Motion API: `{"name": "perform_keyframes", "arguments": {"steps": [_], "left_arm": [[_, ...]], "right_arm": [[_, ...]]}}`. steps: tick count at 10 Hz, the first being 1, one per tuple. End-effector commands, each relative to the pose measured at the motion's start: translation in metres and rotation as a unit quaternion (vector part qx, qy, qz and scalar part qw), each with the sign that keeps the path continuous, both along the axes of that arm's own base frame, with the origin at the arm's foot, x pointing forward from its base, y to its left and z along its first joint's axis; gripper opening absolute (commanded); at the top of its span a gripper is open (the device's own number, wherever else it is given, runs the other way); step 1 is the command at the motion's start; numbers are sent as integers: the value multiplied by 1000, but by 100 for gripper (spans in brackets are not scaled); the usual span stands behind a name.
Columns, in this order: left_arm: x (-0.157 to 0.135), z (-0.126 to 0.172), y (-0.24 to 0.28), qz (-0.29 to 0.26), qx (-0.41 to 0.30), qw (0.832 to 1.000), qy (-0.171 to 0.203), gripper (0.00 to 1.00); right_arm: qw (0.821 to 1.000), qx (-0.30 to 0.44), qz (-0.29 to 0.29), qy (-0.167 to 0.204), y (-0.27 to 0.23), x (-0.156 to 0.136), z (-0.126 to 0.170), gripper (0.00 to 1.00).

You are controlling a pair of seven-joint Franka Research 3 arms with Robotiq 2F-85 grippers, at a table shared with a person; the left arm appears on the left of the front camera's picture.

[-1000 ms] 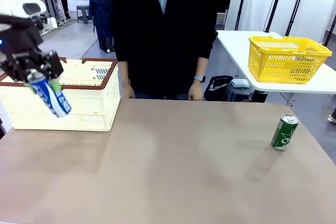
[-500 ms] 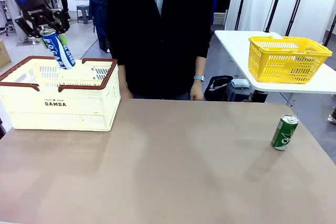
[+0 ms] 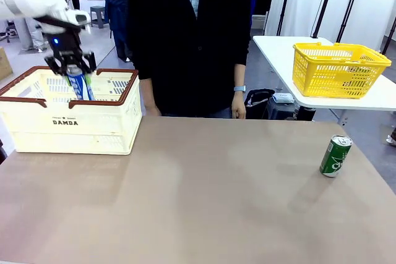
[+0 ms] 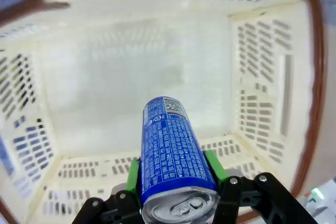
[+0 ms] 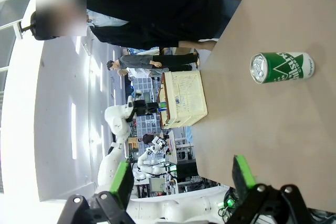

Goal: Place the drinks into the Shopping basket.
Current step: Pick up one drink and place it into the Shopping basket.

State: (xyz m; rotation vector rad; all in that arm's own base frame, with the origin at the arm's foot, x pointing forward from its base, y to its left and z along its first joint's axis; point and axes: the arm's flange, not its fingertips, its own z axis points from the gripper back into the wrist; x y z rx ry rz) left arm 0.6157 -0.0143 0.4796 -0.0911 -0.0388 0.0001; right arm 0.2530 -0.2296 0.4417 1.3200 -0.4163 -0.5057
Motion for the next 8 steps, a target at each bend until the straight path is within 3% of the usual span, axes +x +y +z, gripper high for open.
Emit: {"name": "perform_keyframes", "arguments": {"steps": [1,3,6,7,8], "left_arm": [[6,-31,4,-5,7,999,35,0],[-1,-55,3,-7,14,999,41,0],[-2,-62,3,-1,23,999,37,0],[-1,-65,1,0,25,999,41,7],[-2,-67,0,2,30,999,45,64]], "right_arm": [[1000,4,0,0,-1,0,3,100],[1000,4,0,0,-1,0,3,100],[1000,4,0,0,-1,0,3,100],[1000,4,0,0,-1,0,3,100],[1000,4,0,0,-1,0,3,100]]}}
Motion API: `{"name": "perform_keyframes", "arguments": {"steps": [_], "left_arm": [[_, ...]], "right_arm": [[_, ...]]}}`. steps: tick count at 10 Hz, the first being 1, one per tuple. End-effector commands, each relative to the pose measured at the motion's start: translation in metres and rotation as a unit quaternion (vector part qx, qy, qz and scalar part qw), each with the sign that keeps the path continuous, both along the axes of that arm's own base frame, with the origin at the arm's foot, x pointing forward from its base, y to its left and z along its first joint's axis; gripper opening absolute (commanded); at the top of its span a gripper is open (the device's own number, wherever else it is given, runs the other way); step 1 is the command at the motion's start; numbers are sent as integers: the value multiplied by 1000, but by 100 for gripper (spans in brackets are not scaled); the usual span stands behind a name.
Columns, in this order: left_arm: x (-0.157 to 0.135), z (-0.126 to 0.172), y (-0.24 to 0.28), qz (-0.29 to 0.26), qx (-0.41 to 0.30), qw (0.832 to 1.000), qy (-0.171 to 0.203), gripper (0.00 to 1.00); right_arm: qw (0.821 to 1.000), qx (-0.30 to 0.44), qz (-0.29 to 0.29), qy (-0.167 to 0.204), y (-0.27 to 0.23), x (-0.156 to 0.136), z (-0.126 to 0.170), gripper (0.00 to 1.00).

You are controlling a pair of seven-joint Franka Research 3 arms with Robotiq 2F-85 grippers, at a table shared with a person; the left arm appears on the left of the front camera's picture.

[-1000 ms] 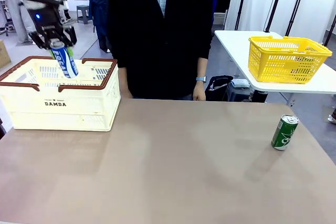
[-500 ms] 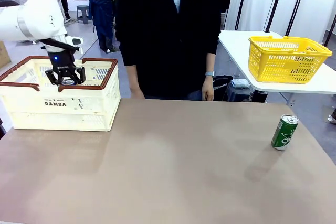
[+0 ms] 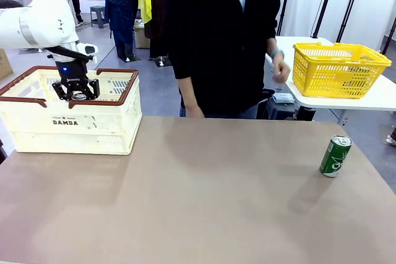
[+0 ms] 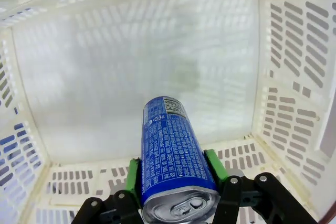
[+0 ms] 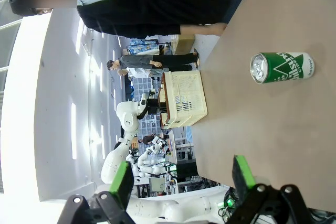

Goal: Place the drinks into the Shopping basket.
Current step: Pick up one drink and place it into the Shopping basket.

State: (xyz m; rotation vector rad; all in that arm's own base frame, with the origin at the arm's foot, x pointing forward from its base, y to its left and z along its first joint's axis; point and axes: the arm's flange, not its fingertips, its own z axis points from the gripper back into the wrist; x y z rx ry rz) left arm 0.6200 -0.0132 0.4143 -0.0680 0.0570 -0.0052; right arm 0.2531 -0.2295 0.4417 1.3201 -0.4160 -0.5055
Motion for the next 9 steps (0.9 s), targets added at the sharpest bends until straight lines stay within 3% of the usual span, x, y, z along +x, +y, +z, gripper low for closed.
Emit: {"name": "perform_keyframes", "arguments": {"steps": [1,6,8,9], "left_arm": [[-7,-1,0,6,18,1000,-5,100],[-19,21,1,18,10,999,-32,100],[-49,82,7,88,-42,994,-55,100],[-76,121,13,102,-95,989,-47,100]], "right_arm": [[1000,4,0,0,-1,0,3,100],[1000,4,0,0,-1,0,3,100],[1000,4,0,0,-1,0,3,100],[1000,4,0,0,-1,0,3,100]]}}
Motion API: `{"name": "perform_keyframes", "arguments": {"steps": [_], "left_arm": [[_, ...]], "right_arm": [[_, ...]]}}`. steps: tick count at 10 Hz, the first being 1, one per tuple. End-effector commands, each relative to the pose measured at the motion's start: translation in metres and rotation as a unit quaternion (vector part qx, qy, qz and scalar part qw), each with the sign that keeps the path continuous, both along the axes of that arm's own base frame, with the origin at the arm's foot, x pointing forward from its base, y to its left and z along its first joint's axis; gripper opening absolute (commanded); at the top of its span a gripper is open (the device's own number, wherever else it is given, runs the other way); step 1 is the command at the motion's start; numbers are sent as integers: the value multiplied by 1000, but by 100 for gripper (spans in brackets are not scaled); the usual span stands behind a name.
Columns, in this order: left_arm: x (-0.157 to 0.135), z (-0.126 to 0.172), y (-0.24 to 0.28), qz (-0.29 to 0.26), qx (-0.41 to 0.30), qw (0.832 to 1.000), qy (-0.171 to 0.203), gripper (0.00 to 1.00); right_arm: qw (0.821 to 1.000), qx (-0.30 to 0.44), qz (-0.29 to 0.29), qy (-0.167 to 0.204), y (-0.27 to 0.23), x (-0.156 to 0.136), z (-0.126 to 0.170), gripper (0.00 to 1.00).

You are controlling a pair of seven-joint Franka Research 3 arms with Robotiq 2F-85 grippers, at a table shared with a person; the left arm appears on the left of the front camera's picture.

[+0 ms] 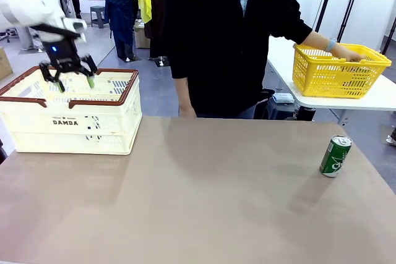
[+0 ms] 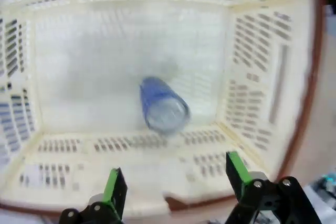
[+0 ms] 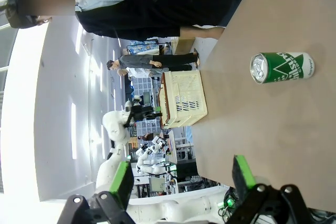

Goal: Place the drinks into the Shopping basket.
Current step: Pick up one drink and place it into the Shopping basket.

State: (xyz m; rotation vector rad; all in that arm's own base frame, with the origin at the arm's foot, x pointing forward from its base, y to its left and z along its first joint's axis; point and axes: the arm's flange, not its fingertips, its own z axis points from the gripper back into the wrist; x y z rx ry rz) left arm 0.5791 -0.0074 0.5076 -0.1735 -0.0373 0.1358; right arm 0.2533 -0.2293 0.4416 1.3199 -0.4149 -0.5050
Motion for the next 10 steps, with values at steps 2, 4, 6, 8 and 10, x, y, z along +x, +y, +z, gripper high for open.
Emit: {"name": "perform_keyframes", "arguments": {"steps": [2,4,6,8,10], "left_arm": [[-105,88,33,31,-158,986,33,100],[-173,98,61,-39,-270,962,24,100],[-237,72,102,-37,-391,920,-12,100],[-274,28,136,-8,-473,880,-44,100],[-259,-9,149,14,-495,869,1,100]], "right_arm": [[1000,4,-1,-1,-1,-1,3,100],[1000,4,-1,-1,-1,-1,3,100],[1000,4,-1,-1,-1,-1,3,100],[1000,4,-1,-1,-1,-1,3,100],[1000,4,-1,-1,-1,-1,3,100]]}}
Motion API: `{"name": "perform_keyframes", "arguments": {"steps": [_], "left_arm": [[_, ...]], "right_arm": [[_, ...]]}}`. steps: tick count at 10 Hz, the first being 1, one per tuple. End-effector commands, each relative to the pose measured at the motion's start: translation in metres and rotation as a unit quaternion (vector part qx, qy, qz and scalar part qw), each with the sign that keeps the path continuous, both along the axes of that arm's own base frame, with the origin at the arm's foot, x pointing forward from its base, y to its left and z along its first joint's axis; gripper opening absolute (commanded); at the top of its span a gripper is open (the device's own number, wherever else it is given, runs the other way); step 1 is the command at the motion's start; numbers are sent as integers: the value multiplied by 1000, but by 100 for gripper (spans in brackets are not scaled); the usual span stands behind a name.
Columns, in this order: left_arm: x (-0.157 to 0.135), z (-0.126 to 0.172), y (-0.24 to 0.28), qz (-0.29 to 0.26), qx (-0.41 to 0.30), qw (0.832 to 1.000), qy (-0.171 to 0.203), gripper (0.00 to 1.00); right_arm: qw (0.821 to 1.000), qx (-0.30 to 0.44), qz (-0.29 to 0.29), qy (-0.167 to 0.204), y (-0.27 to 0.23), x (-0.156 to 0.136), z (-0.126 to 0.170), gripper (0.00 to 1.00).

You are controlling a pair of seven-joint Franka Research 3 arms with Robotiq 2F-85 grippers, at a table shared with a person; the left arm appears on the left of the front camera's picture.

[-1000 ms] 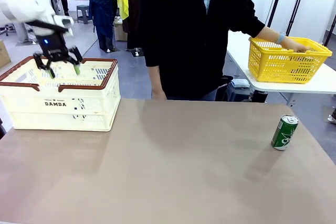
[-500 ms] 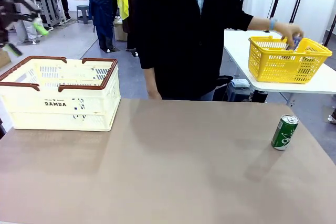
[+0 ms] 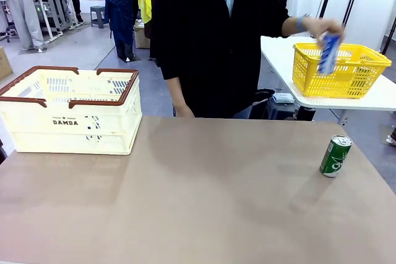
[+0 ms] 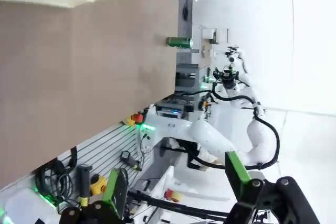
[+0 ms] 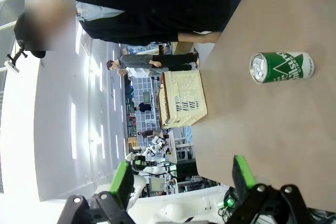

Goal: Place the drinks into the Shopping basket.
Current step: Pick up one drink and place it into the Shopping basket.

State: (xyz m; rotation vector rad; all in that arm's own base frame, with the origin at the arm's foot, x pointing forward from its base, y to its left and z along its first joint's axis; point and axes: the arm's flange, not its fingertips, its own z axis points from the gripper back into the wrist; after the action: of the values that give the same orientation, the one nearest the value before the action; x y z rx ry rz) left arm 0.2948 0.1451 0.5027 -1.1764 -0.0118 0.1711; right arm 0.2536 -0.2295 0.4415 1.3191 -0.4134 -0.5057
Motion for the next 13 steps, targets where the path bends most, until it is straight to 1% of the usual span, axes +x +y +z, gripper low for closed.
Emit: {"name": "perform_keyframes", "arguments": {"steps": [1,11,12,13], "left_arm": [[1,24,-7,-7,19,1000,-18,100],[1,24,-7,-7,19,1000,-18,100],[1,24,-7,-7,19,1000,-18,100],[1,24,-7,-7,19,1000,-18,100]], "right_arm": [[1000,4,-1,-1,-1,-1,3,100],[1000,4,-1,-1,-1,-1,3,100],[1000,0,0,0,0,0,0,100],[994,-110,23,11,27,17,24,100]]}}
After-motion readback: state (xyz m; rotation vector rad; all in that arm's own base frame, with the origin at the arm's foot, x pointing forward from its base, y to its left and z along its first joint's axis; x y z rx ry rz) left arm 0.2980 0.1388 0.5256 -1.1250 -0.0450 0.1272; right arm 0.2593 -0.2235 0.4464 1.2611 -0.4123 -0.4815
